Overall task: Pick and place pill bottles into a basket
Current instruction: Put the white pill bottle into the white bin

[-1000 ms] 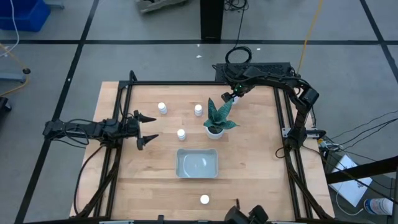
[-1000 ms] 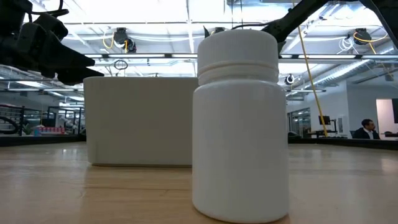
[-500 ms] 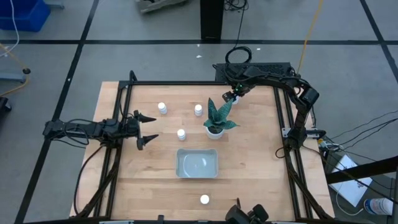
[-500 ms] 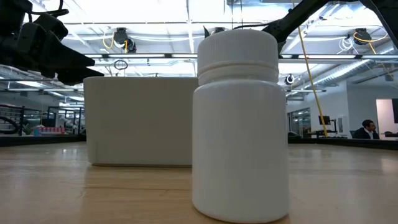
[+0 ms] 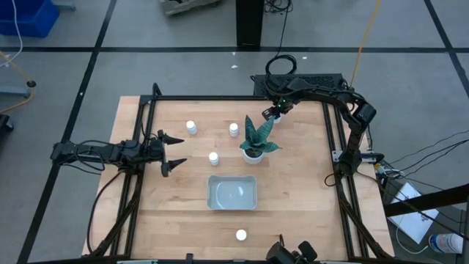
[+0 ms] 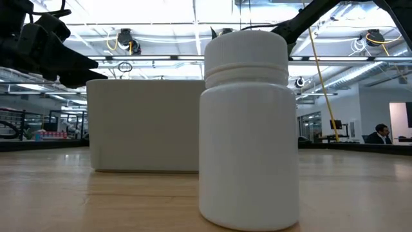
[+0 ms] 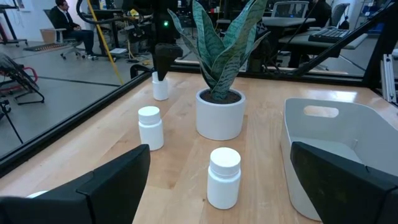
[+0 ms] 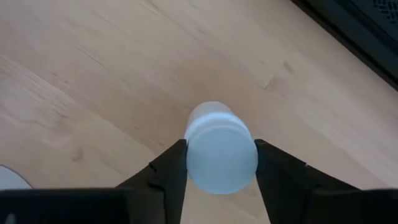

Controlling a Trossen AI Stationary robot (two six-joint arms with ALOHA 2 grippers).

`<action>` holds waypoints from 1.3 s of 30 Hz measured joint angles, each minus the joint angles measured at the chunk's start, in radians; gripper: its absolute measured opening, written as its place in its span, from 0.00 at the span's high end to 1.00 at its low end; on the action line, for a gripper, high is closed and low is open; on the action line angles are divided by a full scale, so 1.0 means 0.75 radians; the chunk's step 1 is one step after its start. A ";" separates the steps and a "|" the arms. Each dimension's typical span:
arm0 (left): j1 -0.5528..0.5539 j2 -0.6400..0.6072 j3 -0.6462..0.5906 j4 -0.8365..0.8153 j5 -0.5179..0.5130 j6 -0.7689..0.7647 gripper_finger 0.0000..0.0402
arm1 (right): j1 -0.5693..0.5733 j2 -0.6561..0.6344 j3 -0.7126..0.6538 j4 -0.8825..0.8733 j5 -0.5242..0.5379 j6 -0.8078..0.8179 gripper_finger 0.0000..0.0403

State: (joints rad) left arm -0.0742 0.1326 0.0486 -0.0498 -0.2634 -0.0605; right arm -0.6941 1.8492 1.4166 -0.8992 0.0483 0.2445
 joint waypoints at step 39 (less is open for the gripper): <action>-0.001 0.001 0.000 0.000 0.000 0.000 0.02 | 0.046 -0.842 -0.002 0.440 -0.312 0.303 0.61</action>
State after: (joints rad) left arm -0.0746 0.1329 0.0486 -0.0498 -0.2632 -0.0603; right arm -0.6594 1.2173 1.4155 -0.5694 -0.1854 0.4716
